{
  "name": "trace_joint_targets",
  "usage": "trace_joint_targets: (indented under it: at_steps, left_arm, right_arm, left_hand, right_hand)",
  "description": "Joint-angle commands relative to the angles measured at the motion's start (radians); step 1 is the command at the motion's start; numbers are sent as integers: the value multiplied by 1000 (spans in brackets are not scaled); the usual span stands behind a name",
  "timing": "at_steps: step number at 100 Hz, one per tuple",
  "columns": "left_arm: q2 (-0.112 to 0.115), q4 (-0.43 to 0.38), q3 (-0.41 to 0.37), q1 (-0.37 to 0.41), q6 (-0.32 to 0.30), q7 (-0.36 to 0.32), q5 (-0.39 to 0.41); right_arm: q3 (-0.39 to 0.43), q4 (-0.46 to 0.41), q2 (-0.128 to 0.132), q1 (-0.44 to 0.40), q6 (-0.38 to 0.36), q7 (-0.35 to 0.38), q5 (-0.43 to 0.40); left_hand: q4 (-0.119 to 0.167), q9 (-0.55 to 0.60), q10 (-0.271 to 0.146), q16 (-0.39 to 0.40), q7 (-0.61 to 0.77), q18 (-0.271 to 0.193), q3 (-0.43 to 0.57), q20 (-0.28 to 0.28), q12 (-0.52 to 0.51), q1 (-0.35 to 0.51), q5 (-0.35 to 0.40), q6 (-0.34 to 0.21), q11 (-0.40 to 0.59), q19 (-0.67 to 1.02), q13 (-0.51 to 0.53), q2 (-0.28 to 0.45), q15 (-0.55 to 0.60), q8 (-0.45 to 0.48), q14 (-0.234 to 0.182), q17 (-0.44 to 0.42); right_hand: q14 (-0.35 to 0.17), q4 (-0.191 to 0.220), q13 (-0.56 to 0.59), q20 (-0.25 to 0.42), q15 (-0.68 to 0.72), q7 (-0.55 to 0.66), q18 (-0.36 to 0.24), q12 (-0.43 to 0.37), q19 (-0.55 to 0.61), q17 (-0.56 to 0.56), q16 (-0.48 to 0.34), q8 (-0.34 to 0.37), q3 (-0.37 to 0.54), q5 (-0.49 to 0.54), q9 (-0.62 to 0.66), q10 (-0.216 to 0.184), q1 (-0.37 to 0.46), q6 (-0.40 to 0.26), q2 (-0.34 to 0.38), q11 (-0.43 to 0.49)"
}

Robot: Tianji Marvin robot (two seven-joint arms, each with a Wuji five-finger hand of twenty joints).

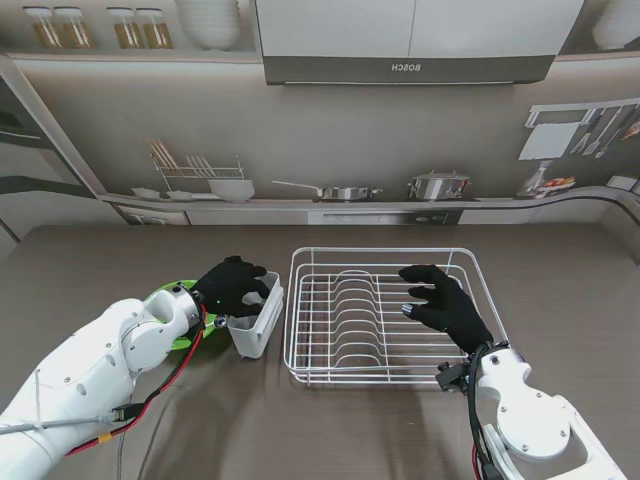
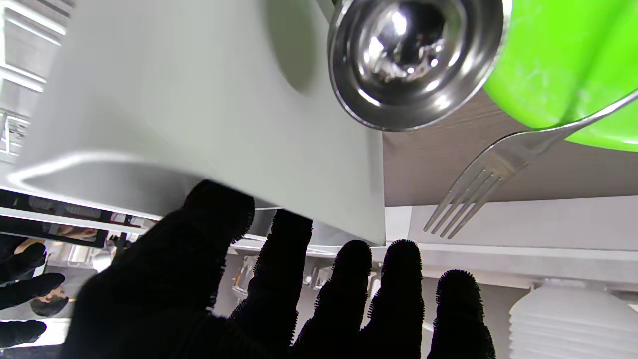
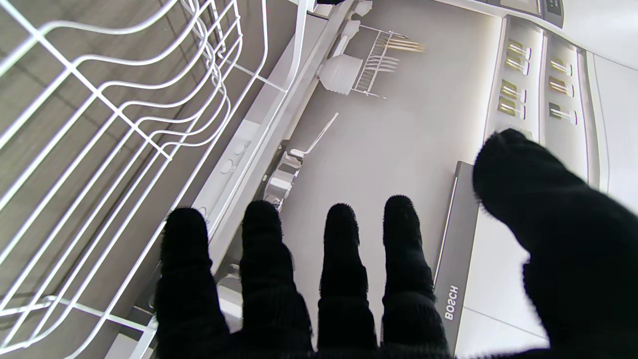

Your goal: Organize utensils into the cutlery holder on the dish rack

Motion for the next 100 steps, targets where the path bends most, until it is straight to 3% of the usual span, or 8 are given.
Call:
trace_joint_targets:
  at_steps: [1,15,30,44,63,100]
  left_arm:
    - [-5,16,8,-5,-2,-17,-2]
    - [-8,37,32,-18,0,-4,-6]
    - [-10,55,56,-32,-1,13,-7]
    - [-16,79,80,-46,-2,55,-1]
    - [-20,91,95,-54,-2,83,3]
    - [-24,74,66,-33,-7,104,3]
  right_arm:
    - [-1,-4,-4,-6,2,12,2]
    - [0,-5,-5,-6,4,10,5]
    - [0,-6,-6,-7,5,8,10]
    - [0,-7,-7,-7,9,7,13]
    - [1,-8,-8,-8,14,6,19]
    - [2,-9,-9,-8,18,3,28]
  left_hand:
    - [-27,1,-4,-1,16,-22,19,0,7,-8,24,-19,32,-26,-25,-26,-6,22,-14,-13]
    - [-65,7,-4,-1,81,-20,-32,0,5,48,60,-51,35,-23,-21,-59,-3,94,-13,-8]
    - [-46,18,-10,1,274,-20,-155,0,7,134,88,-110,38,-21,-17,-73,3,65,-16,-3]
    - [-51,54,-20,5,439,-14,-134,4,13,150,178,-173,49,-11,7,-83,18,47,-18,19]
    - [-58,79,-26,24,532,-14,-99,10,54,143,206,-153,71,3,15,-91,46,6,-16,31]
    - [-50,95,-36,67,577,-28,-64,36,142,142,184,-110,112,68,18,-64,100,212,-15,17]
  right_hand:
    - [-21,31,17,21,5,-12,-25,-10,-17,-7,13,-22,-23,-14,-13,-18,-27,-8,20,-4]
    - [-22,32,17,21,5,-12,-24,-10,-17,-7,13,-22,-23,-13,-11,-18,-28,-6,22,-3]
    - [-21,32,18,22,4,-12,-24,-10,-17,-6,13,-22,-24,-13,-10,-17,-28,-4,28,-3]
    - [-21,32,20,22,5,-11,-24,-10,-17,-6,13,-22,-24,-12,-9,-17,-28,-2,31,-3]
    - [-19,32,21,22,5,-11,-24,-9,-18,-7,14,-22,-24,-13,-8,-16,-26,3,36,-3]
    - [-19,34,23,22,5,-10,-24,-10,-18,-6,14,-21,-22,-17,-7,-15,-25,13,46,-2]
